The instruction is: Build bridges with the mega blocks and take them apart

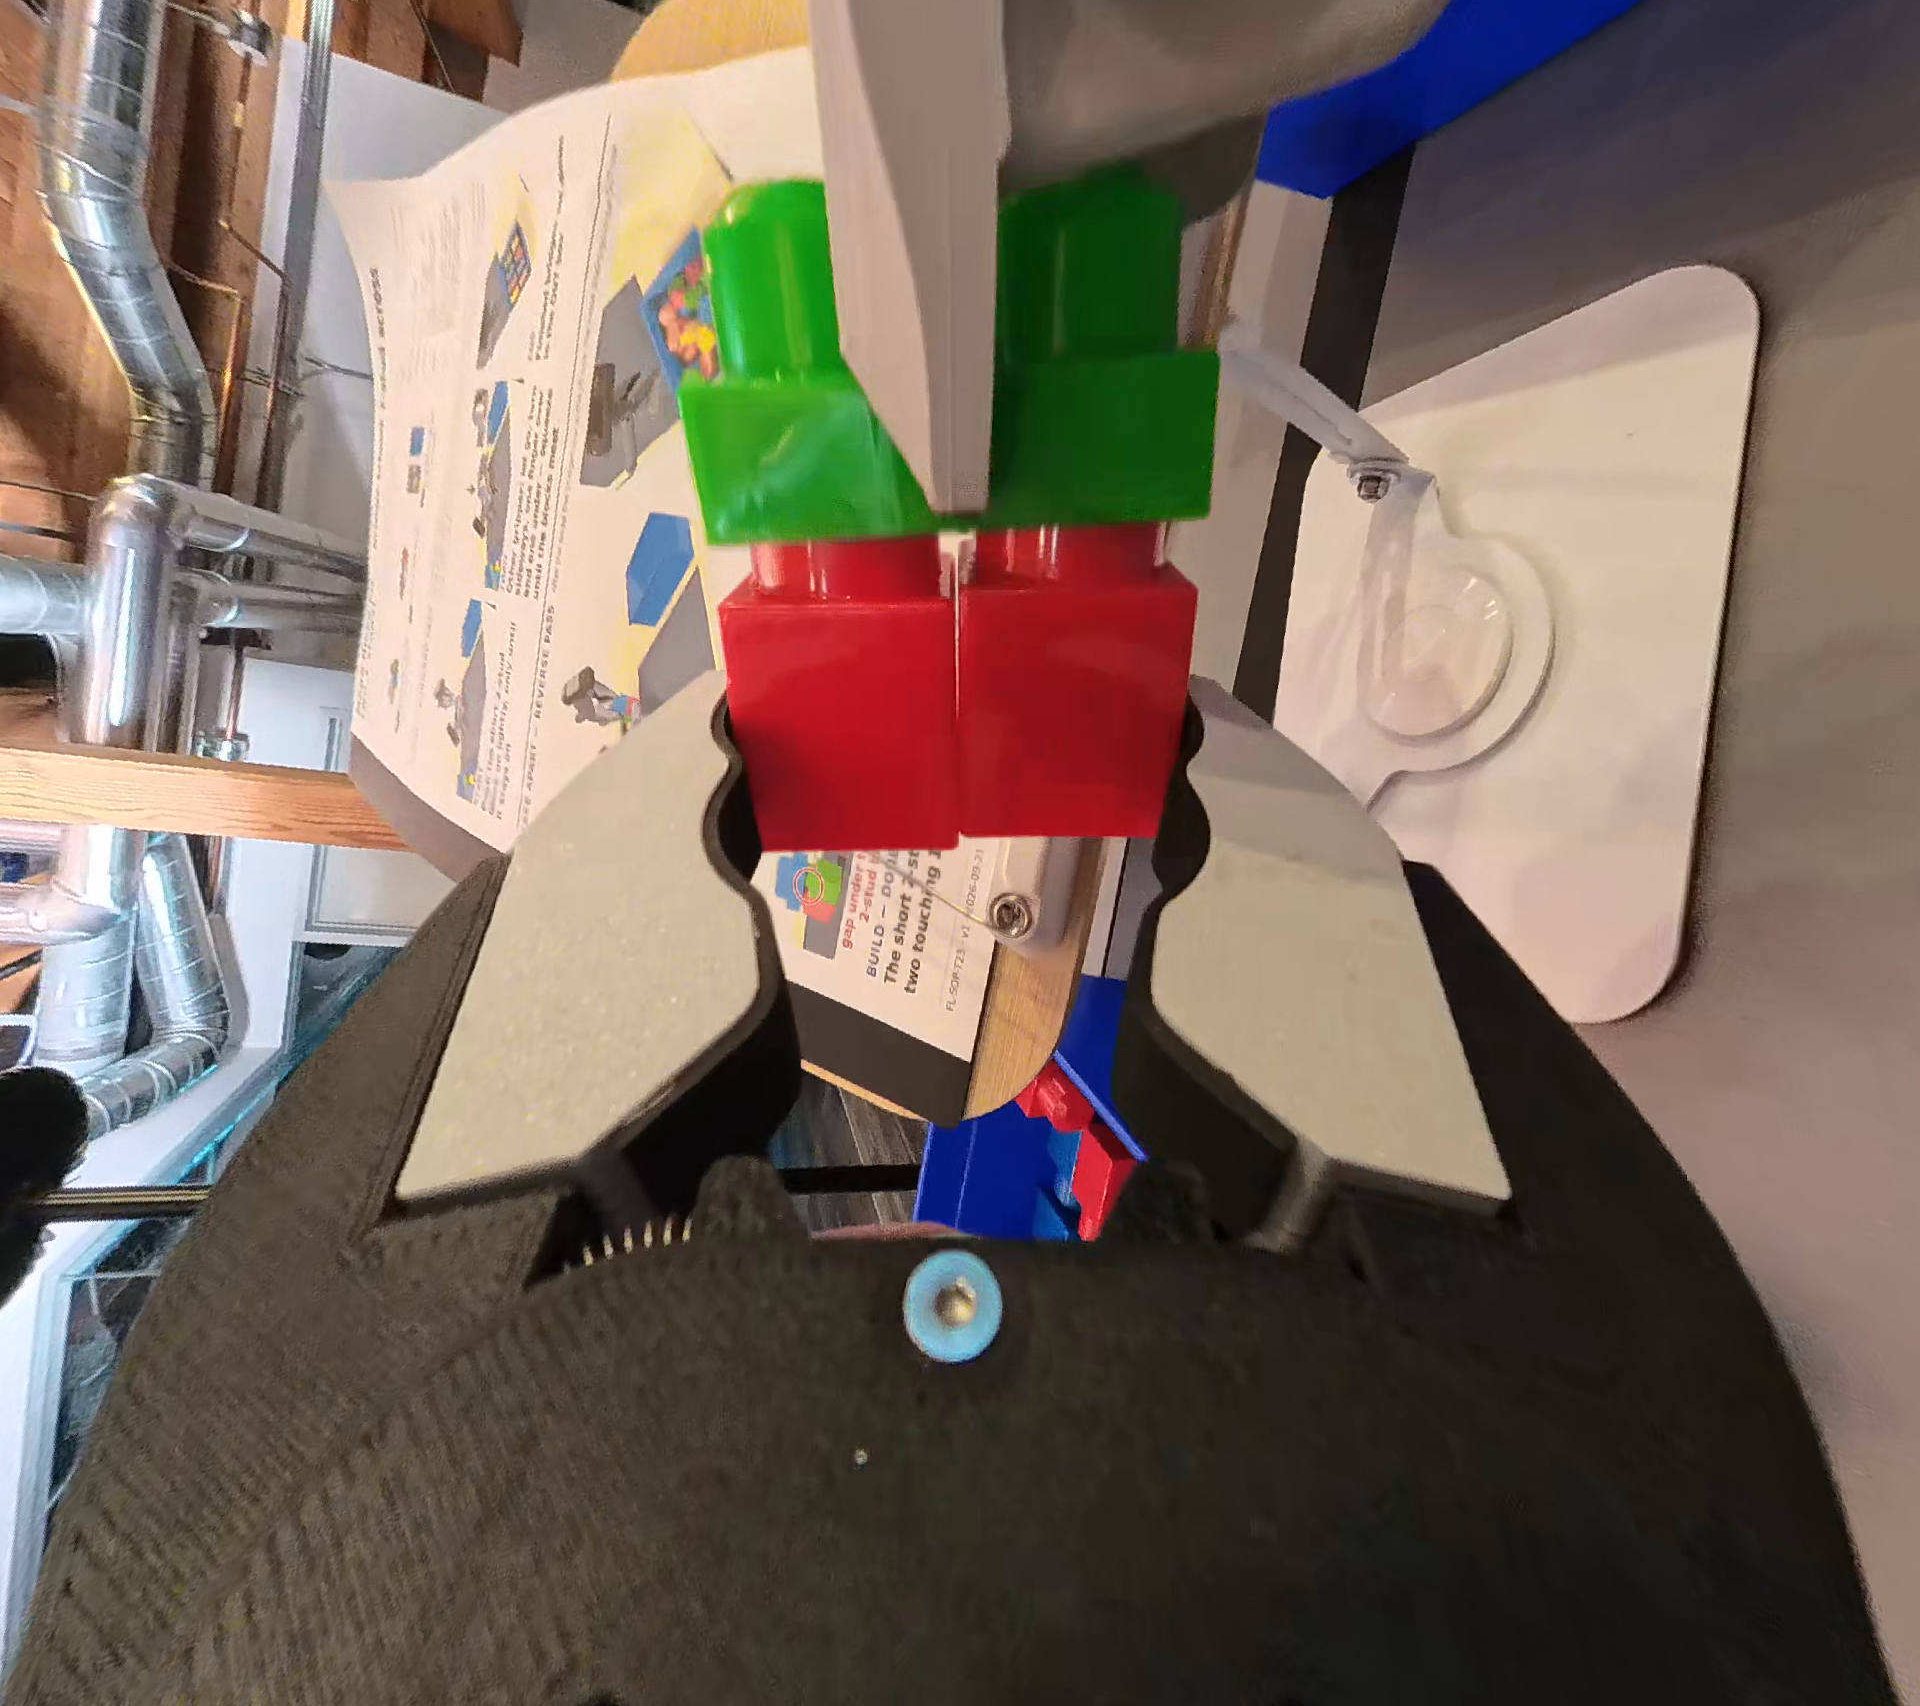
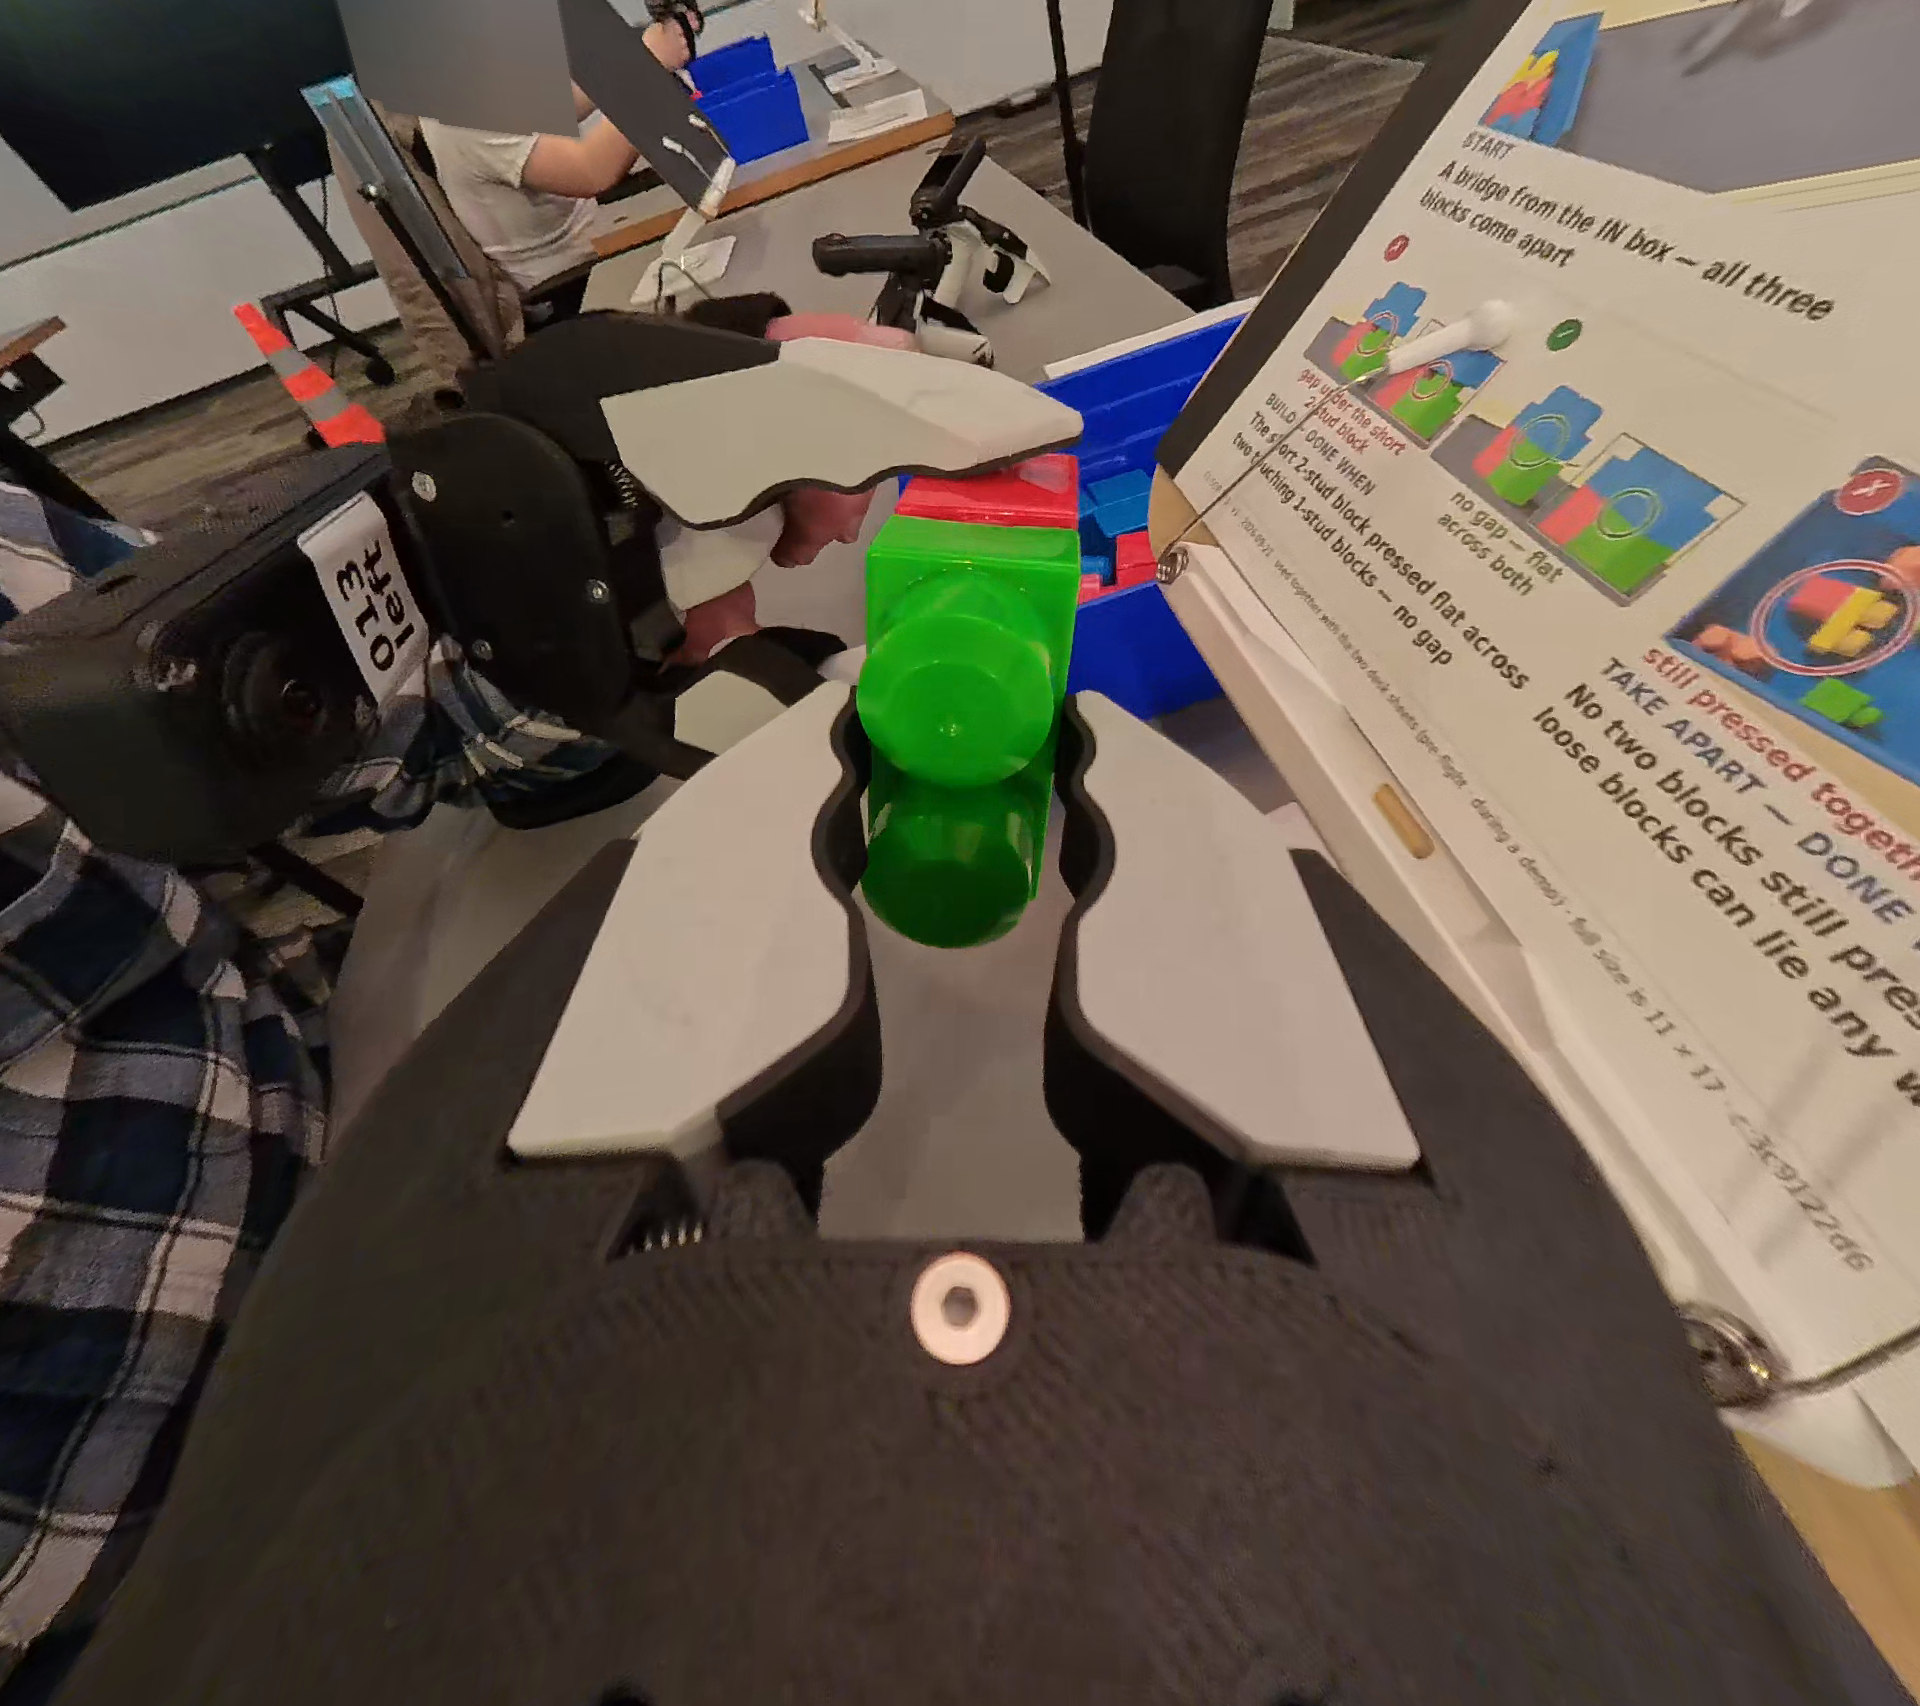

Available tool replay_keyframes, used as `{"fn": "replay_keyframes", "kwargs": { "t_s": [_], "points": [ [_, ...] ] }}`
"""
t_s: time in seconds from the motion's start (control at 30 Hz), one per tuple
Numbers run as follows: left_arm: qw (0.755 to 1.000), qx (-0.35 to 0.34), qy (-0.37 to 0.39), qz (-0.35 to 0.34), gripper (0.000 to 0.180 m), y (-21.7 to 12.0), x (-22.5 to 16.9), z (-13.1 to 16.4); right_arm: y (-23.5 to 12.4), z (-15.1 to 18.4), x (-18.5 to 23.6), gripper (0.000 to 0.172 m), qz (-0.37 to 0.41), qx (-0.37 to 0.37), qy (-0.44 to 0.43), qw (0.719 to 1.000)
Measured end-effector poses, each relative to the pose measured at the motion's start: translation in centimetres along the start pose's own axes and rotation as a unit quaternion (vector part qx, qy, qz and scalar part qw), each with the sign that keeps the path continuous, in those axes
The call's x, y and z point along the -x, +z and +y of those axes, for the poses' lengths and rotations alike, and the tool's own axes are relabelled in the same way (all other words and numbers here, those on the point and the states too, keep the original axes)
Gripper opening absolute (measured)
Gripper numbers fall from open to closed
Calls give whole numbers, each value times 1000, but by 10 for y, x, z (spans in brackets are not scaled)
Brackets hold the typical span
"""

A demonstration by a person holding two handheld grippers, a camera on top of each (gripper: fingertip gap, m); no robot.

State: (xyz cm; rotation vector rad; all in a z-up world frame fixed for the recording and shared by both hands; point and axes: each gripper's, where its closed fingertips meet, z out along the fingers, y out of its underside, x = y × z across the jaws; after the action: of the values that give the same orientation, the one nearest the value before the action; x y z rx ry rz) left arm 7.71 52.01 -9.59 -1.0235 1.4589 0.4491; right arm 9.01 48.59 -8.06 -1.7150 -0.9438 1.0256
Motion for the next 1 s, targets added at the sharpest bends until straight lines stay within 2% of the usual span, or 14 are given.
{"fn": "replay_keyframes", "kwargs": {
  "t_s": [0.4,1.0],
  "points": [
    [1000,-11,-12,-26,74,-7,10,-7,0,-11,6,35,-20,-43,-8,999],
    [999,-42,-20,-28,73,-13,10,-17,-3,-10,12,35,-36,-41,-18,998]
  ]
}}
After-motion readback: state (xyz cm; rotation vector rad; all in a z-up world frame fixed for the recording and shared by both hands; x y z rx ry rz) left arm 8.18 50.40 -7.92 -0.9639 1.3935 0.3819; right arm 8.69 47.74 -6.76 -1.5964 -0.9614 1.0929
